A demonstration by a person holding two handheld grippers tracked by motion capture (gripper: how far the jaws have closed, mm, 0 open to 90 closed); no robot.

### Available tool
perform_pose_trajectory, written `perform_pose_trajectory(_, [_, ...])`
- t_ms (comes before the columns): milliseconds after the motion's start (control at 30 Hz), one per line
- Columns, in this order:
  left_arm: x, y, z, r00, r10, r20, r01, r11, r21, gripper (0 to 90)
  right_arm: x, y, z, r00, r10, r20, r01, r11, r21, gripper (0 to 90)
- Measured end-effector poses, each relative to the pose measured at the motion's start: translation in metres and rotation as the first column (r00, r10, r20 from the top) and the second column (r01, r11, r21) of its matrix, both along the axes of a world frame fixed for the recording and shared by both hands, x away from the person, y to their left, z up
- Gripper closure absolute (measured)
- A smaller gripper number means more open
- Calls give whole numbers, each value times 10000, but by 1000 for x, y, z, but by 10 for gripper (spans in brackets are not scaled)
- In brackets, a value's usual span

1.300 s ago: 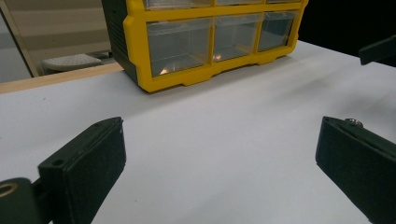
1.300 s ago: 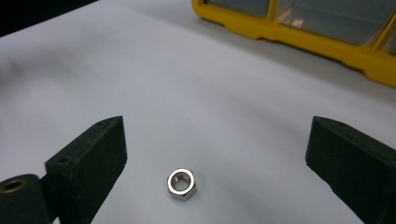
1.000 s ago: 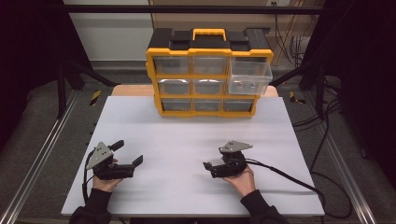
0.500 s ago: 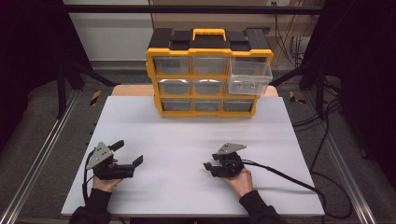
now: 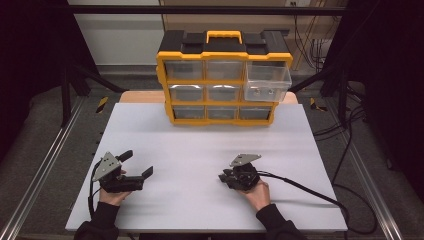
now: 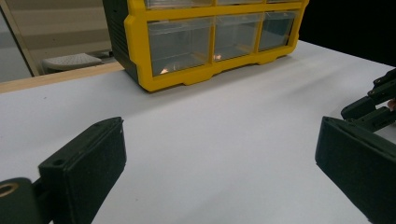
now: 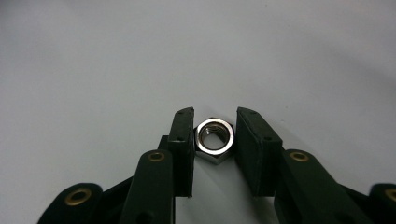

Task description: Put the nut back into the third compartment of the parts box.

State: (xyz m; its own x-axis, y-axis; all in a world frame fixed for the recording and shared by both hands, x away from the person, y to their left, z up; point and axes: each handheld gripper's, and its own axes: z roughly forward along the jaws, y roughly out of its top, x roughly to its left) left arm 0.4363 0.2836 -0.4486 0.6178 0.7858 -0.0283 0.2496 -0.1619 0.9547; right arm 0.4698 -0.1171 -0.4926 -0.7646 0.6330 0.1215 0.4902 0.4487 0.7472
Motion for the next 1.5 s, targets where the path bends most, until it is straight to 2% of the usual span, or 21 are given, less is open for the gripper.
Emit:
perform_pose_trajectory(133, [0,0,0,10000,-6,-8,6,10000,12,15,0,0,0,10000,7,17,-7,10000,-39,691])
perform_pose_trajectory(500, [0,0,0,10000,2,22,-2,10000,-20,17,5,-2,3,9991,-45,-428,47,10000,49,703])
perform_pose_trajectory(633, [0,0,0,10000,3,21,-3,10000,-25,17,3,-3,6,9992,-69,-388,73,9999,105,703])
perform_pose_trajectory(1100, [0,1,1,10000,21,29,-20,10000,-37,17,-2,-23,44,9979,-305,573,272,9980,574,703])
perform_pose_trajectory(1333, [0,1,0,10000,20,12,-20,10000,-26,17,-2,-41,75,9902,-647,1240,506,9922,1141,703])
perform_pose_trajectory(1500, [0,1,0,10000,32,9,-32,10000,-51,17,-2,-49,98,9817,-808,1726,580,9894,1328,703])
